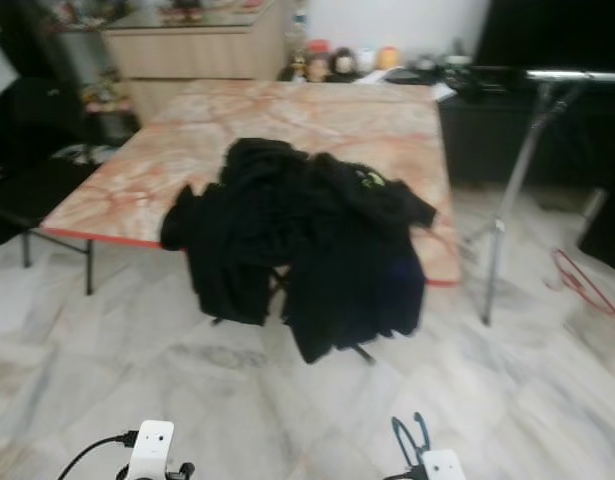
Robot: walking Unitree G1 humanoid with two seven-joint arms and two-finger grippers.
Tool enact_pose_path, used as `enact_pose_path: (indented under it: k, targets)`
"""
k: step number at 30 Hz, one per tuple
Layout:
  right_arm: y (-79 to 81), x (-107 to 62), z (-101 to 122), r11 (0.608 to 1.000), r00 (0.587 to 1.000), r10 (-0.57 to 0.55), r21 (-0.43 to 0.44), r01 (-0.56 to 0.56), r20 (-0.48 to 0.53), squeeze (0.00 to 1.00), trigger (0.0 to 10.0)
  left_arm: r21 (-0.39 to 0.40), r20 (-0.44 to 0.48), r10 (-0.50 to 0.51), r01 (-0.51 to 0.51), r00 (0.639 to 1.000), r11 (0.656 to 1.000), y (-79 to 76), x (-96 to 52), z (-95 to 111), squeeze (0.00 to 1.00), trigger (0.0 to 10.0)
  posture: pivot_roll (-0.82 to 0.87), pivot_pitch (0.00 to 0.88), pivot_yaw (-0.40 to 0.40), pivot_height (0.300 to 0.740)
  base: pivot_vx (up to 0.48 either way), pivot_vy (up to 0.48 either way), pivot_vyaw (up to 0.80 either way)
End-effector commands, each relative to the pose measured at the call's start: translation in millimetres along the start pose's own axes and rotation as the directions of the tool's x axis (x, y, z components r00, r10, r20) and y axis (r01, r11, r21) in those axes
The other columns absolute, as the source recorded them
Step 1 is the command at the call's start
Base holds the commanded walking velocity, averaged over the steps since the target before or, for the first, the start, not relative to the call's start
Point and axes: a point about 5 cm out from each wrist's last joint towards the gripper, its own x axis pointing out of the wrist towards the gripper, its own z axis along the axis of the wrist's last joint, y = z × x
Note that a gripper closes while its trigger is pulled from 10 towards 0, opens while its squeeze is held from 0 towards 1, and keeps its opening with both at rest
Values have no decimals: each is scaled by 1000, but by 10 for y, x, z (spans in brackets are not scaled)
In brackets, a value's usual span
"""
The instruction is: Hang hanger
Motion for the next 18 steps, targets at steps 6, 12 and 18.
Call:
enact_pose_path:
  k: [6, 12, 18]
  targets:
    - [65, 16, 119, 1000, 999, 27, -8, -26, 37, 0, 10000, -40, -50, 18, -20, 999, 999, 24, -33, -160, 0, 10000, 5, 0, -4, 740, 0, 0, 800]
    - [109, 19, 155, 998, 998, 46, -39, -44, 48, 0, 10000, -31, -42, 20, -21, 999, 999, -34, -29, -156, 0, 10000, 2, 0, -4, 740, 0, 0, 800]
    - [113, 20, 164, 998, 997, 52, -33, -50, 53, 0, 10000, -12, -53, 3, -3, 999, 1000, -65, -22, -149, 0, 10000, 8, 0, -6, 740, 0, 0, 800]
